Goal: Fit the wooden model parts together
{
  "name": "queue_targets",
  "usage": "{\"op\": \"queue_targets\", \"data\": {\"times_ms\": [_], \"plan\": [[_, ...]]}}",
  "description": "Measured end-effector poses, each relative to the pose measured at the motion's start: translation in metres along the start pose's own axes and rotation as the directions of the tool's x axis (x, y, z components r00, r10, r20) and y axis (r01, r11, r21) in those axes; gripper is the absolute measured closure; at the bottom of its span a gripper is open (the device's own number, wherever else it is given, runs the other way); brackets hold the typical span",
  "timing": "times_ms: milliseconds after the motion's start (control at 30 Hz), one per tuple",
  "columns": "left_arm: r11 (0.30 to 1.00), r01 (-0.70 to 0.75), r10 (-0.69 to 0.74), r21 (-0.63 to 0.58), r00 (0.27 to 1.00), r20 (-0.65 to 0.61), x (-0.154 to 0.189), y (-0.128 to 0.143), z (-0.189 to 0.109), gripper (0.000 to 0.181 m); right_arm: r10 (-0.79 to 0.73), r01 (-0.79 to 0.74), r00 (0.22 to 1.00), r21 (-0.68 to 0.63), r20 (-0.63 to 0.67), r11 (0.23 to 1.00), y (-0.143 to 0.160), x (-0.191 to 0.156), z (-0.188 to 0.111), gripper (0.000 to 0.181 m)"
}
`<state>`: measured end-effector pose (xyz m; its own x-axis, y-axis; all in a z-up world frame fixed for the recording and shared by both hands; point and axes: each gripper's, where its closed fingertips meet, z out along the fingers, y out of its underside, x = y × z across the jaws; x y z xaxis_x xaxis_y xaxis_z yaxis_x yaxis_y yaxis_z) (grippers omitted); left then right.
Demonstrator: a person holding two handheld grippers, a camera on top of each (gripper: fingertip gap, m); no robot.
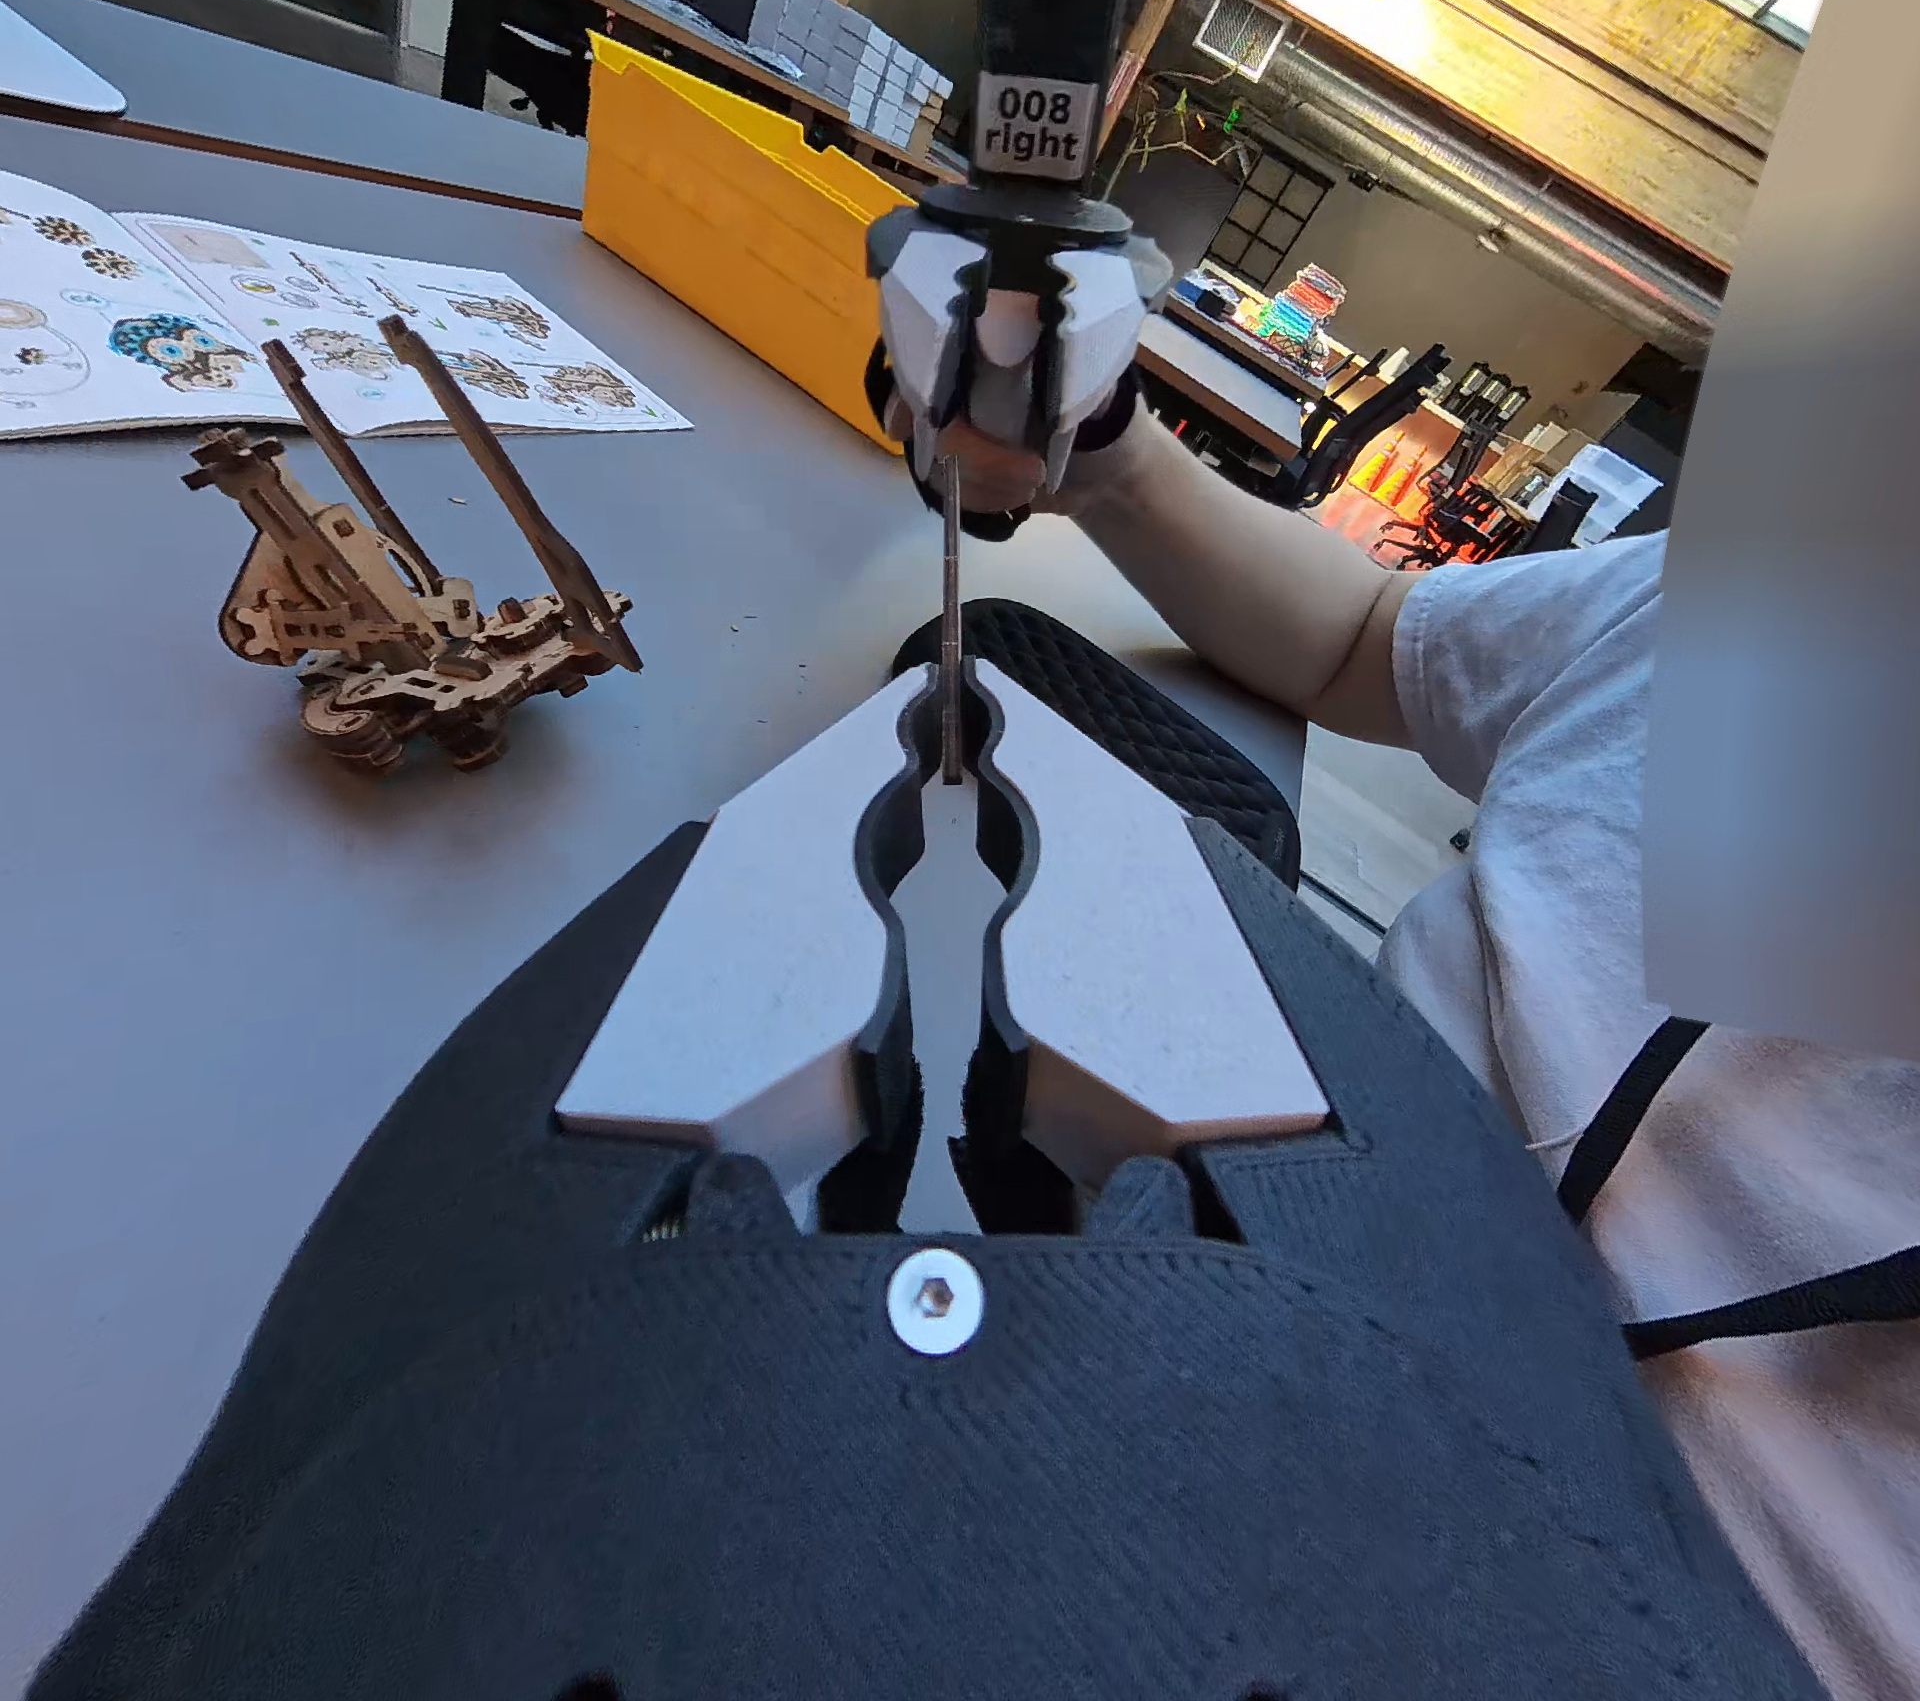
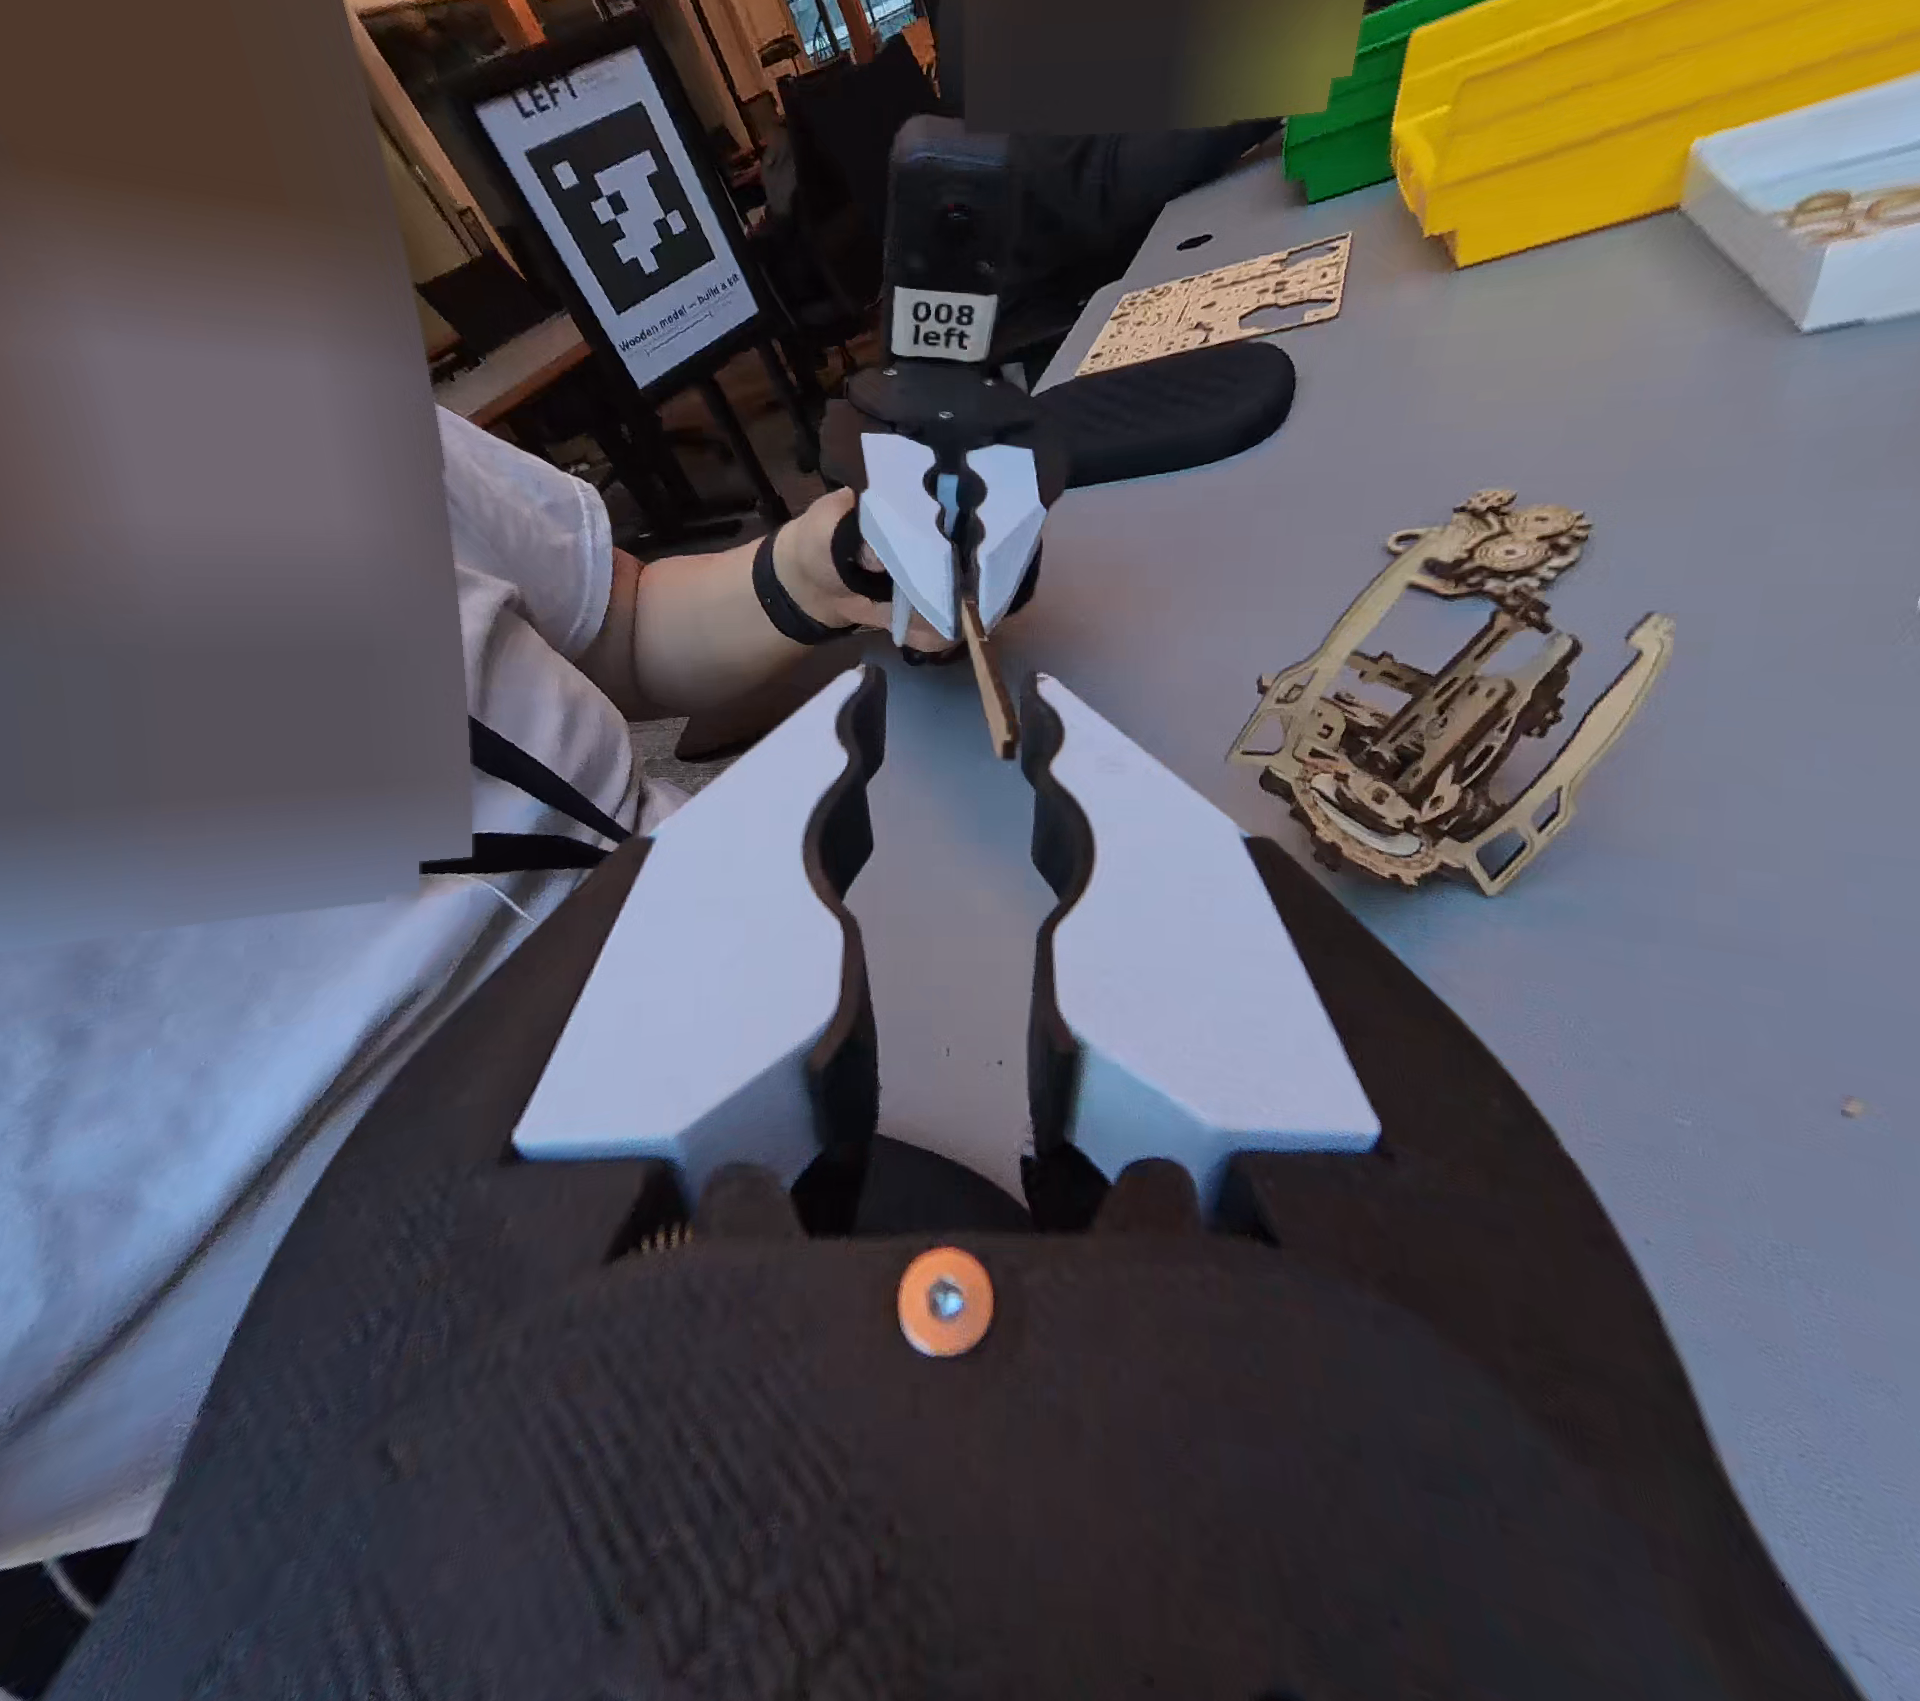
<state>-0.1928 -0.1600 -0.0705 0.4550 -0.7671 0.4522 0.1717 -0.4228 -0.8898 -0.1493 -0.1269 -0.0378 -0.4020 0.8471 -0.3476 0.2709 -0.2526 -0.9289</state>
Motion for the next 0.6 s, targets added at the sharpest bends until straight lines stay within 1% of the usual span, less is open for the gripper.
{"op": "queue_targets", "data": {"times_ms": [133,167,200,267,300,367,500,533,567,600], "plan": [[1.0,-0.018,0.018,-0.008,1.0,-0.009,0.002,0.001,0.002,0.181,0.038,-0.039,0.999,-0.074,-0.013,0.997,0.018,0.007,0.011,0.154],[1.0,-0.019,0.019,-0.009,1.0,-0.012,0.002,0.0,0.002,0.181,0.047,-0.048,0.999,-0.077,-0.01,0.996,0.018,0.007,0.013,0.163],[1.0,-0.021,0.021,-0.008,1.0,-0.015,0.002,0.0,0.002,0.181,0.048,-0.047,0.999,-0.076,0.004,0.996,0.019,0.005,0.014,0.179],[1.0,-0.022,0.022,-0.009,1.0,-0.022,0.003,-0.001,0.003,0.181,0.073,-0.071,0.997,-0.053,0.025,0.996,0.016,0.004,0.013,0.18],[1.0,-0.021,0.021,-0.009,1.0,-0.022,0.003,-0.001,0.003,0.181,0.081,-0.079,0.996,-0.068,0.029,0.995,0.019,0.004,0.013,0.18],[0.999,-0.028,0.028,-0.015,0.999,-0.016,0.002,0.001,0.004,0.181,0.058,-0.058,0.998,-0.083,0.005,0.995,0.023,0.007,0.013,0.179],[0.999,-0.05,0.05,0.002,0.999,-0.006,0.0,-0.002,0.003,0.18,0.066,-0.065,0.998,-0.079,0.011,0.995,0.02,0.005,0.012,0.18],[0.996,-0.085,0.085,0.008,0.996,0.018,-0.002,-0.005,0.001,0.175,0.065,-0.065,0.998,-0.078,0.008,0.995,0.019,0.005,0.011,0.18],[0.991,-0.132,0.131,0.005,0.989,0.065,-0.009,-0.008,-0.002,0.161,0.064,-0.064,0.998,-0.077,0.0,0.995,0.017,0.007,0.008,0.18],[0.981,-0.191,0.191,-0.014,0.973,0.13,-0.019,-0.011,-0.007,0.154,0.061,-0.063,0.998,-0.077,-0.023,0.995,0.014,0.012,0.002,0.18]]}}
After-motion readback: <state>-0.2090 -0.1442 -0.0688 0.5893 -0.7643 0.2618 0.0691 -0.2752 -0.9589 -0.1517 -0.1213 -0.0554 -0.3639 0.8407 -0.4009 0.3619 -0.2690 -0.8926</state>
